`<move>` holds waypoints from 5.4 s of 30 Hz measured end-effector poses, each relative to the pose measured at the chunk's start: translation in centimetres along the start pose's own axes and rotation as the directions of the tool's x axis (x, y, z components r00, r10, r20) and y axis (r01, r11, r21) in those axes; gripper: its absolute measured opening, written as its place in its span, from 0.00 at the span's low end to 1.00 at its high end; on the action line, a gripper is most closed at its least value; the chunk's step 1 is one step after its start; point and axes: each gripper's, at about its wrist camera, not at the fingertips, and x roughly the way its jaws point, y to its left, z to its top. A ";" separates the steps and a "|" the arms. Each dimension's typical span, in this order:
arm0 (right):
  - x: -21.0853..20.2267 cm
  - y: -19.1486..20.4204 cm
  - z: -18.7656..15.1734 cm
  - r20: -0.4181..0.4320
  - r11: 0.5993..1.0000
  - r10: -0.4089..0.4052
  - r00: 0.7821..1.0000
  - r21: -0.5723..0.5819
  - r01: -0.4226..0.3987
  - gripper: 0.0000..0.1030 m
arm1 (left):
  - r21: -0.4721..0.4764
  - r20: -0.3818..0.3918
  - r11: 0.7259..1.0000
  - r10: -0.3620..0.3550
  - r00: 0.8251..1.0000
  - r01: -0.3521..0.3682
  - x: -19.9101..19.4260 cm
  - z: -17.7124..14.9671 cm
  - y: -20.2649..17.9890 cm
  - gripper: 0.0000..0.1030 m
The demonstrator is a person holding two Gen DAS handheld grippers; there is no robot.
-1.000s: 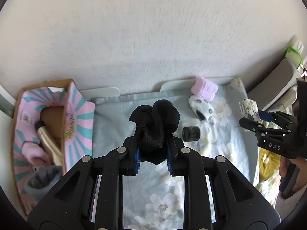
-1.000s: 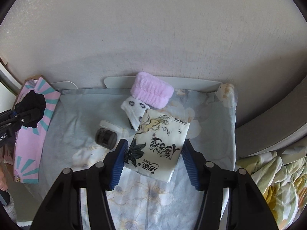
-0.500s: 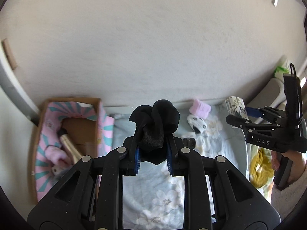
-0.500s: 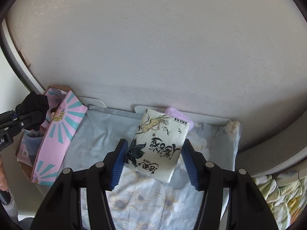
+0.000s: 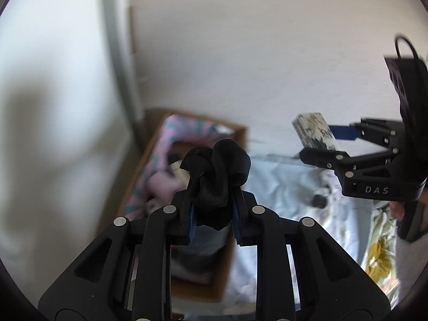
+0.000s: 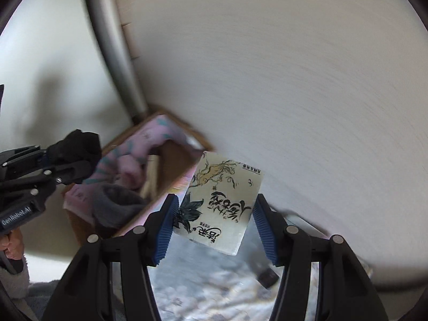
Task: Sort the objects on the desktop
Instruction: 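Carry the packet and scrunchie over the box and open both tools, then withdraw both tools from the box back toward the cloth, then grasp the black cylindrical lens with the left tool while the right tool grasps the white dotted sock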
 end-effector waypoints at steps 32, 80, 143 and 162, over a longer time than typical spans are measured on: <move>9.9 11.4 6.0 -0.205 0.978 0.115 0.972 -0.148 -0.147 0.99 | -0.113 -0.062 0.994 -0.013 0.998 0.006 3.3 -3.8 3.4 1.00; -5.8 -8.1 -8.9 -0.075 0.925 -0.083 0.994 0.365 0.105 0.99 | 0.151 -0.026 0.973 -0.171 0.985 0.174 1.8 -0.4 -6.7 1.00; 8.5 -19.7 -19.8 -0.159 0.901 -0.012 0.987 0.426 0.079 0.33 | 0.252 -0.227 0.932 -0.206 0.952 0.262 21.6 -9.4 -26.2 0.28; 3.8 -18.4 -21.2 -0.163 0.900 0.026 0.986 0.433 0.047 0.29 | 0.238 -0.216 0.935 -0.211 0.953 0.261 15.3 -7.3 -23.9 0.27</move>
